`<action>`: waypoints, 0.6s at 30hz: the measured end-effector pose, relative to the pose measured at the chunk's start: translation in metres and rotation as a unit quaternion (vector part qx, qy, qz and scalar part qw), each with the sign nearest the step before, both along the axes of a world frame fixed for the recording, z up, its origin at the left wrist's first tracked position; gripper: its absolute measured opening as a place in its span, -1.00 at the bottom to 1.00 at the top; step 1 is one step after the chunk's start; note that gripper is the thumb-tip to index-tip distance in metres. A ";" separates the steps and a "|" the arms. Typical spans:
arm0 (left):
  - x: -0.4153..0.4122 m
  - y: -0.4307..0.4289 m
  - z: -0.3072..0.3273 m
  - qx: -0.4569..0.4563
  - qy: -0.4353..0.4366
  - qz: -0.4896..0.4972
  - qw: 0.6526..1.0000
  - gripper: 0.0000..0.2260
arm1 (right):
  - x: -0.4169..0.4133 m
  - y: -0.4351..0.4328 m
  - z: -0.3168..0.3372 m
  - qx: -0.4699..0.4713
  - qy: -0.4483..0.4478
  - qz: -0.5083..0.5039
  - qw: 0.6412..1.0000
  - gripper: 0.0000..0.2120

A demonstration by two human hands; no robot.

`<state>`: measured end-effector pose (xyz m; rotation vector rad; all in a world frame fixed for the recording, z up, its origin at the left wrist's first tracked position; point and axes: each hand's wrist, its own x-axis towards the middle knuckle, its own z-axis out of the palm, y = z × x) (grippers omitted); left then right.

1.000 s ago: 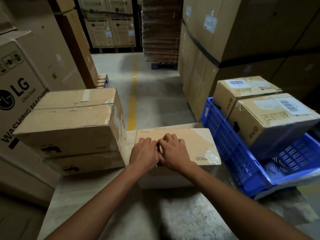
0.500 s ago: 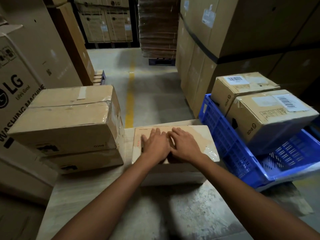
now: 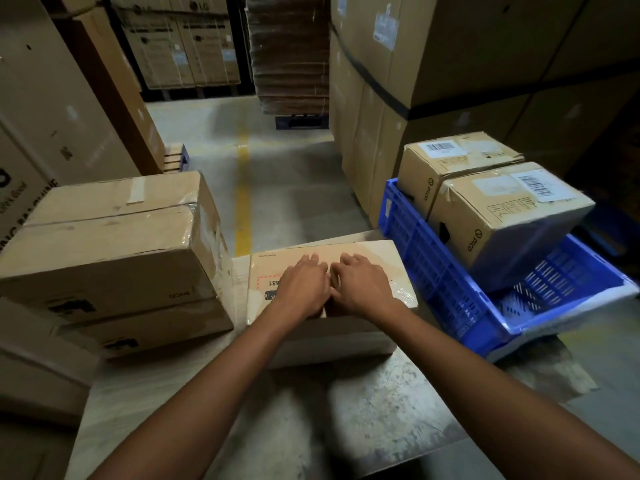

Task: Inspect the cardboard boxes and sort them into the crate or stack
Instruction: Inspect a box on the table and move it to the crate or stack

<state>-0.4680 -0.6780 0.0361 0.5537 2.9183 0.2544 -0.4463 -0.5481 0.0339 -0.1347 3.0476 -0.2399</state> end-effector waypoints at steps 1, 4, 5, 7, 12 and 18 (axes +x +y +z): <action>0.007 -0.002 0.001 0.022 0.024 0.001 0.999 -0.67 | 0.008 -0.003 -0.001 -0.006 0.032 0.000 0.999 -0.67; 0.034 -0.009 -0.002 0.079 0.056 0.014 0.995 -0.74 | 0.032 -0.009 -0.016 -0.037 0.090 -0.003 0.995 -0.76; 0.042 -0.010 -0.004 0.083 0.056 0.013 0.995 -0.73 | 0.038 -0.009 -0.025 -0.045 0.108 -0.005 0.993 -0.77; 0.048 -0.007 -0.007 0.071 0.059 0.014 0.996 -0.68 | 0.043 -0.010 -0.034 -0.058 0.137 -0.006 0.989 -0.79; 0.050 0.005 -0.009 0.070 0.075 0.035 0.994 -0.68 | 0.043 0.000 -0.021 -0.073 0.107 0.011 0.991 -0.73; 0.060 0.033 -0.020 0.145 0.069 -0.053 0.986 -0.70 | 0.069 0.034 -0.032 -0.052 0.164 -0.094 0.981 -0.81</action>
